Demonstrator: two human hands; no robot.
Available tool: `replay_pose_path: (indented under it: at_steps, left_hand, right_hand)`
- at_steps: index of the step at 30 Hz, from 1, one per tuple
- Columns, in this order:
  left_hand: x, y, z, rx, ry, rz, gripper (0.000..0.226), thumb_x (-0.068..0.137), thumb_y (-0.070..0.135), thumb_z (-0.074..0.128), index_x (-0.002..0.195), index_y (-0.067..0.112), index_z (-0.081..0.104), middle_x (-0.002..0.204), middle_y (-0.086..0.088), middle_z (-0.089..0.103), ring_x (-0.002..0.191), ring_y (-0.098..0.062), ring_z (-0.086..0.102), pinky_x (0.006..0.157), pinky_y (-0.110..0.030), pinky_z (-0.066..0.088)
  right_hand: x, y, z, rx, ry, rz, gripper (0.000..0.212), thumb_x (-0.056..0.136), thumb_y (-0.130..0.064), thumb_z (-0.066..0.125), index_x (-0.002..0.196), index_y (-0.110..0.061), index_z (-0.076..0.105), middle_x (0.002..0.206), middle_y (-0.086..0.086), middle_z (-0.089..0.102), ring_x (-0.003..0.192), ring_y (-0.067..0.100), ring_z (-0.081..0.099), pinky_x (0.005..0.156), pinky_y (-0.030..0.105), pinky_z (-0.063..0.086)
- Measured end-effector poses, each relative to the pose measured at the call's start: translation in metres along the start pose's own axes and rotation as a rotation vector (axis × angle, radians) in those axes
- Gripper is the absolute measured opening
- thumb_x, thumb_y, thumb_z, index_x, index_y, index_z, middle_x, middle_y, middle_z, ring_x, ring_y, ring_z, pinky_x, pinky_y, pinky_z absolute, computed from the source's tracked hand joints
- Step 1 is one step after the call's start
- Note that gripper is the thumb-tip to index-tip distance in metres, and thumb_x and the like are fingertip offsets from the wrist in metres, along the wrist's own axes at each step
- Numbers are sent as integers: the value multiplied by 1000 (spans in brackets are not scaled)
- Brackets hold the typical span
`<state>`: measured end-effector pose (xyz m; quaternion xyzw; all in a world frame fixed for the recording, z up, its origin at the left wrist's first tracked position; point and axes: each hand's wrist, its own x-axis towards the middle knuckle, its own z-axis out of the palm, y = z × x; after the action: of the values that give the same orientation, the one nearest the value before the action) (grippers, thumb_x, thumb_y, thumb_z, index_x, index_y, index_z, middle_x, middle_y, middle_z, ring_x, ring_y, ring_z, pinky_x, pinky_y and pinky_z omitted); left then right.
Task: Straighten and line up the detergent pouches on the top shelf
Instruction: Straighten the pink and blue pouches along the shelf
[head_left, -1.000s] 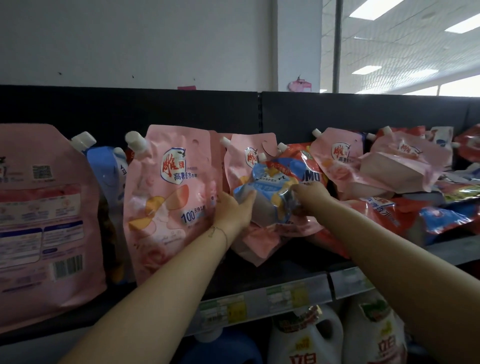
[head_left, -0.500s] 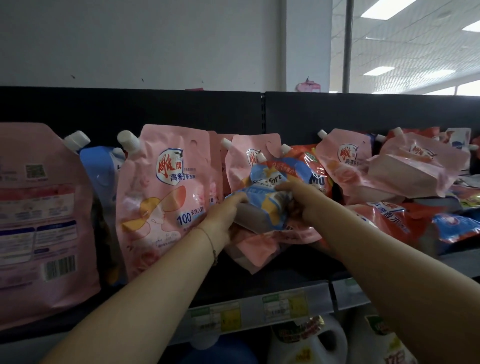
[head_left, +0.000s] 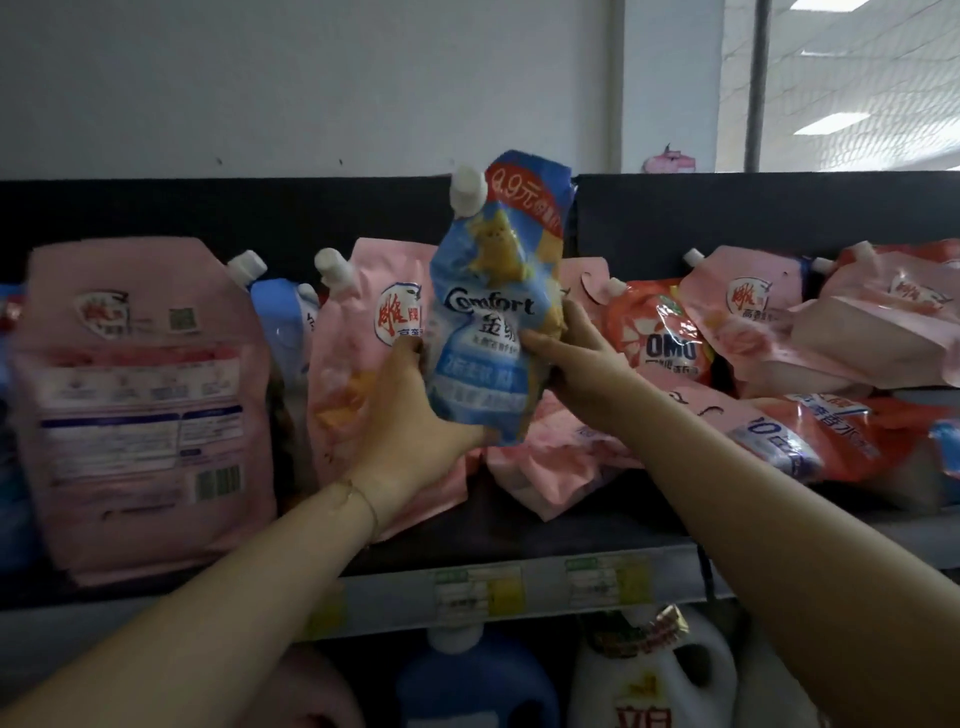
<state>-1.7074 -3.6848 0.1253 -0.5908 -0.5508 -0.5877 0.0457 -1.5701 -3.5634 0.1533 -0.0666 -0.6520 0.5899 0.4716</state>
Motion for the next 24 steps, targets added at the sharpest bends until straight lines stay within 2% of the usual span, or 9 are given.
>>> replay_pose_path:
  at_steps: [2, 3, 5, 7, 11, 14, 17, 20, 24]
  left_hand:
    - [-16, -12, -11, 316, -4, 32, 86, 36, 57, 87, 106, 32, 43, 103, 10, 56, 91, -5, 59, 74, -28, 53]
    - [-25, -21, -14, 442, -17, 36, 90, 34, 65, 82, 107, 28, 44, 103, 9, 54, 93, -7, 56, 76, -30, 52]
    - [-43, -36, -14, 552, -29, 72, 88, 37, 75, 74, 105, 25, 47, 100, 8, 52, 93, -8, 53, 77, -29, 48]
    - [-56, -41, -11, 552, 34, 51, 95, 37, 81, 67, 108, 19, 50, 100, 3, 53, 95, -14, 54, 78, -33, 47]
    - [-62, -34, -6, 585, 121, -23, 126, 28, 66, 84, 125, 4, 35, 115, -9, 43, 109, -28, 44, 89, -43, 42]
    - [-74, -28, -6, 471, 185, 34, 122, 33, 52, 92, 127, 3, 32, 120, -4, 35, 115, -19, 36, 94, -36, 40]
    - [-88, -25, -10, 351, 254, 144, 102, 48, 27, 93, 129, 4, 35, 121, 3, 28, 115, -4, 27, 99, -18, 30]
    - [-103, -22, -13, 412, 216, 264, 75, 61, 13, 86, 120, 12, 39, 118, -2, 35, 114, -15, 38, 99, -27, 39]
    - [-122, -14, -10, 588, 2, 383, 54, 68, 13, 76, 113, 14, 48, 116, -3, 43, 107, -22, 44, 91, -35, 44]
  right_hand:
    - [-4, 15, 9, -123, -62, 100, 42, 90, -4, 60, 125, -11, 40, 107, 7, 62, 90, 23, 66, 70, 40, 55]
    - [-8, 21, 13, -235, -101, 157, 40, 90, -6, 60, 125, -10, 40, 107, 7, 62, 91, 22, 66, 72, 38, 56]
    - [-14, 31, 18, -439, -153, 246, 43, 88, -12, 65, 126, -6, 44, 109, 9, 62, 94, 22, 65, 78, 34, 56]
    - [-18, 31, 22, -484, -134, 259, 50, 86, -13, 68, 129, -4, 43, 115, 15, 60, 102, 28, 64, 88, 38, 55]
    - [-28, 22, 26, -766, -80, 200, 51, 87, -23, 68, 129, -10, 43, 103, 6, 58, 96, 29, 64, 88, 47, 54]
    - [-44, 17, 22, -985, -36, 131, 44, 84, -33, 70, 118, -12, 51, 104, 3, 59, 93, 21, 61, 85, 39, 53]
    - [-61, 15, 20, -1100, -4, 64, 27, 85, -28, 69, 104, -9, 61, 100, 3, 64, 93, 19, 59, 84, 35, 51]
    - [-75, 13, 26, -1175, 1, 7, 17, 85, -23, 66, 91, -7, 63, 92, 5, 63, 86, 21, 58, 75, 33, 48]
    - [-91, 9, 40, -1131, -48, 3, 7, 86, -19, 66, 85, -13, 63, 87, 1, 63, 80, 16, 58, 72, 29, 47]
